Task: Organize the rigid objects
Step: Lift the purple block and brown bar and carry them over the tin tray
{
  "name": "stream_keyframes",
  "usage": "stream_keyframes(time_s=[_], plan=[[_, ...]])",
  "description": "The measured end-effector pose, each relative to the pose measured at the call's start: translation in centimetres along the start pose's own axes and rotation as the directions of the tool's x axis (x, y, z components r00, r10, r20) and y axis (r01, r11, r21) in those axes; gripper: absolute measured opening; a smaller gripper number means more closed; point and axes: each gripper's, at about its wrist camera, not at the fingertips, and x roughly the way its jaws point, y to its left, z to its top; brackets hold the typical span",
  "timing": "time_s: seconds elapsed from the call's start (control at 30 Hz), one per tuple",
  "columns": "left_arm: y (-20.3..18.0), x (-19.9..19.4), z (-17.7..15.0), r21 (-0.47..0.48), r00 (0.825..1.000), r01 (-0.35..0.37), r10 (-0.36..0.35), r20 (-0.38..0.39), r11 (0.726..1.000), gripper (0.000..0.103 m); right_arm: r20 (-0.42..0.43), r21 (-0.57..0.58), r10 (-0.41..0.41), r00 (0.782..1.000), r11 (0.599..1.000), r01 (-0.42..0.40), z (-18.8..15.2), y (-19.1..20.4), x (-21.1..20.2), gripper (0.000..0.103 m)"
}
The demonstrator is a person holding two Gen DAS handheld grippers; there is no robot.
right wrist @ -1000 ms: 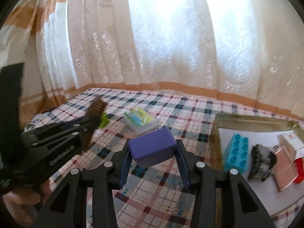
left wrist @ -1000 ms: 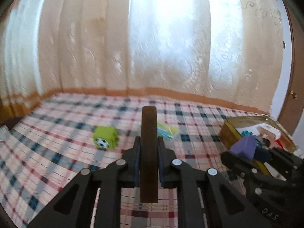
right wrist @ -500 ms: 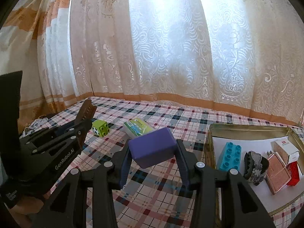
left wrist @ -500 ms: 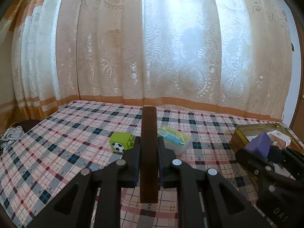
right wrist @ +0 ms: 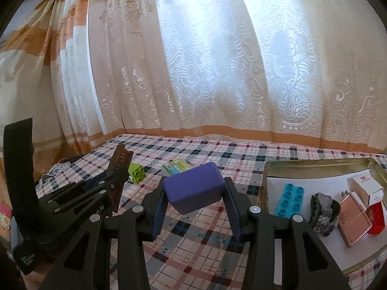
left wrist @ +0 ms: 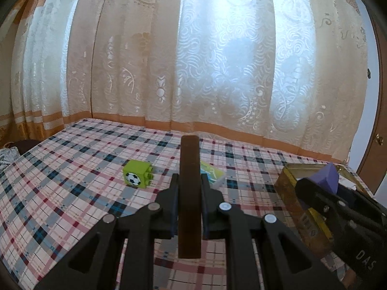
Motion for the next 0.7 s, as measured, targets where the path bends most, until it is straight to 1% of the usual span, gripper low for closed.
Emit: stream_keyframes(time_s=[0.4, 0.7], plan=[[-3.0, -0.3, -0.1, 0.041, 1.0, 0.011, -0.011, 0.005, 0.999, 0.014, 0.022, 0.03, -0.029, 0.999, 0.999, 0.028, 0.3, -2.4, -1.4, 0.047], [-3.8, -0.6, -0.2, 0.051, 1.0, 0.009, -0.01, 0.007, 0.999, 0.014, 0.03, 0.034, -0.047, 0.998, 0.998, 0.046, 0.2, -3.2, -2.2, 0.047]])
